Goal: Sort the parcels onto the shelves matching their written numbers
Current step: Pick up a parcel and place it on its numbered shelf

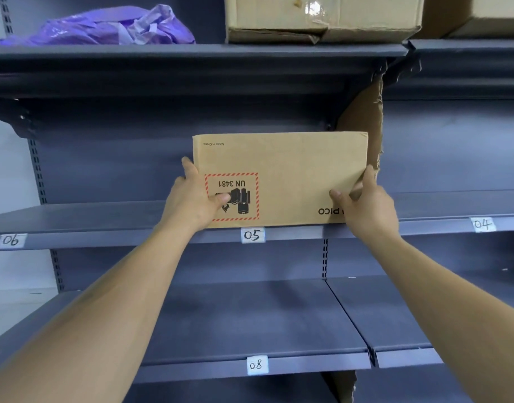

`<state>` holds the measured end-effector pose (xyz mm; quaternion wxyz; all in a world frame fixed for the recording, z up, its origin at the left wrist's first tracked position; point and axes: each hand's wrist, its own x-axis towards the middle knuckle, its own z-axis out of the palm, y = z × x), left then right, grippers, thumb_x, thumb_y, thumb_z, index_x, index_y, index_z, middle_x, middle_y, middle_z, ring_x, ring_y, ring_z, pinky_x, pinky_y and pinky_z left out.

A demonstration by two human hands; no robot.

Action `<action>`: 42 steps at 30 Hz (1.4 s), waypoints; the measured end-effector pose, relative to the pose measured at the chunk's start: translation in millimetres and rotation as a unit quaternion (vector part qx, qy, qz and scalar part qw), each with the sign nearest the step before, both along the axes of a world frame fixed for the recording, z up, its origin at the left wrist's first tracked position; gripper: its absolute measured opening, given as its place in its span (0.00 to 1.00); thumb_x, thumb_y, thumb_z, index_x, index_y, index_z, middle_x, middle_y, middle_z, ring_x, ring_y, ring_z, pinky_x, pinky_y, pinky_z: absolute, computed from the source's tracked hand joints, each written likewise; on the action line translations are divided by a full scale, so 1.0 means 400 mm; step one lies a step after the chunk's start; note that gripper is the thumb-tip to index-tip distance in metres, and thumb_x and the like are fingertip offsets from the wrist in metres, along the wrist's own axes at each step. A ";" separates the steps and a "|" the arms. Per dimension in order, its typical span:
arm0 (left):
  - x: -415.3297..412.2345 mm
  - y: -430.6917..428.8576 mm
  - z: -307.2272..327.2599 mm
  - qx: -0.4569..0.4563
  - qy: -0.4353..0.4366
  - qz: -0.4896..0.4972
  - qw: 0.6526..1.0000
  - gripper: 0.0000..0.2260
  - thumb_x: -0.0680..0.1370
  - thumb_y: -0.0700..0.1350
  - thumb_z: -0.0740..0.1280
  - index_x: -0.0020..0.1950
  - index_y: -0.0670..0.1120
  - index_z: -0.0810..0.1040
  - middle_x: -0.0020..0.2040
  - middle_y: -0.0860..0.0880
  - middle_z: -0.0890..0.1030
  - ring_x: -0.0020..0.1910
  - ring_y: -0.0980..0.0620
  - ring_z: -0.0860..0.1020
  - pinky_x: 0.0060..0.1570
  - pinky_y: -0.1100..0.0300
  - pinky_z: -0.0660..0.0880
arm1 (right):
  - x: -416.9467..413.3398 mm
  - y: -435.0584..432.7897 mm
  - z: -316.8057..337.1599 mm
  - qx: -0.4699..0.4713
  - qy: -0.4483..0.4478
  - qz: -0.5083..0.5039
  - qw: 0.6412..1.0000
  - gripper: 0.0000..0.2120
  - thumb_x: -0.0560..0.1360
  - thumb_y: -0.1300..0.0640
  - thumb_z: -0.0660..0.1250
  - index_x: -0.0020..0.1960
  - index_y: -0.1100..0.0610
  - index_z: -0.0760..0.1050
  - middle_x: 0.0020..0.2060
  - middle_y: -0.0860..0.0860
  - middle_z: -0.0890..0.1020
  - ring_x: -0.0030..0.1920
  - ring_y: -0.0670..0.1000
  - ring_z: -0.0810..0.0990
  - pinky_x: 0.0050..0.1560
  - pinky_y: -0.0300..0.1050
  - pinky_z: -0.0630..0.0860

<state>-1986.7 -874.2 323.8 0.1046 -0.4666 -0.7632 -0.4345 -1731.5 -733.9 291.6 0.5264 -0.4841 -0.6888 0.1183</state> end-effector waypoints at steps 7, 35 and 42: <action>-0.017 0.058 -0.016 0.022 -0.004 0.026 0.999 0.22 0.75 0.50 0.75 0.61 0.41 0.71 0.59 0.43 0.80 0.57 0.42 0.78 0.46 0.53 0.71 | -0.031 0.067 -0.007 -0.052 -0.080 -0.053 0.994 0.32 0.79 0.39 0.64 0.73 0.55 0.56 0.52 0.55 0.81 0.53 0.62 0.78 0.39 0.51 0.71; -0.030 0.094 -0.027 -0.090 0.026 0.034 0.995 0.12 0.79 0.46 0.64 0.60 0.43 0.74 0.57 0.44 0.79 0.53 0.42 0.76 0.46 0.54 0.72 | -0.015 0.077 0.009 -0.078 -0.308 0.054 0.946 0.24 0.83 0.40 0.52 0.66 0.58 0.67 0.66 0.57 0.71 0.66 0.63 0.67 0.67 0.60 0.66; 0.075 -0.028 -0.097 -0.018 0.063 -0.001 0.998 0.12 0.81 0.44 0.63 0.61 0.41 0.78 0.63 0.43 0.78 0.61 0.42 0.74 0.54 0.52 0.74 | 0.041 -0.019 -0.085 0.003 -0.249 0.064 0.966 0.16 0.82 0.45 0.57 0.42 0.53 0.69 0.45 0.51 0.75 0.54 0.58 0.72 0.54 0.54 0.71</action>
